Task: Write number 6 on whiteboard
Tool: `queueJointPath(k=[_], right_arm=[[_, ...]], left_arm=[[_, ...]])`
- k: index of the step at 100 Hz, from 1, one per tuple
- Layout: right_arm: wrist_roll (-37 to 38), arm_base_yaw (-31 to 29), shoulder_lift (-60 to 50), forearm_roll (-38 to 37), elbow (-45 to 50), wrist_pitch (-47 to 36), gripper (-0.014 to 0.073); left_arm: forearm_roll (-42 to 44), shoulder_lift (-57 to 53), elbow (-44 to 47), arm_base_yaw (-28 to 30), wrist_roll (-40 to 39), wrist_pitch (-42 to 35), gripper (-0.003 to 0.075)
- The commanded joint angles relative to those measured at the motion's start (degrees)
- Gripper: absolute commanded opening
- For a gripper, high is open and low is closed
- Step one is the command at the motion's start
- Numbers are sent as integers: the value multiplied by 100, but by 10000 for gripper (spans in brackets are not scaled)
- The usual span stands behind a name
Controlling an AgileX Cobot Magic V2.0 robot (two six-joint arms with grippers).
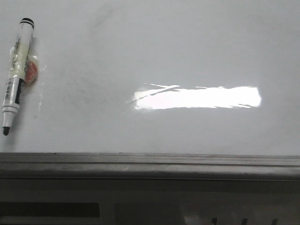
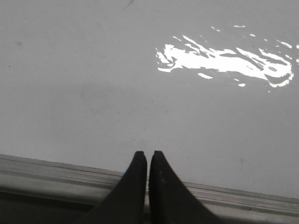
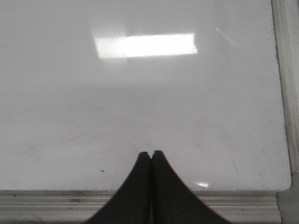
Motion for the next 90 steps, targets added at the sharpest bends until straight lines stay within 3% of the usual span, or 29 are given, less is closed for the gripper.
queueJointPath(k=[1,73,90], right_arm=[[-10,-39,-85,-65,78,-109,-64],[-10,-39,-85,-65,78,-109,-64],[-10,-39,-85,-65,78,-109,-64]], left_arm=[[-7,-166,140,-4,-36,-252,-20],[-7,-166,140,-4,-36,-252,-20],[469,-166,140,-4,-36,-357,-20]])
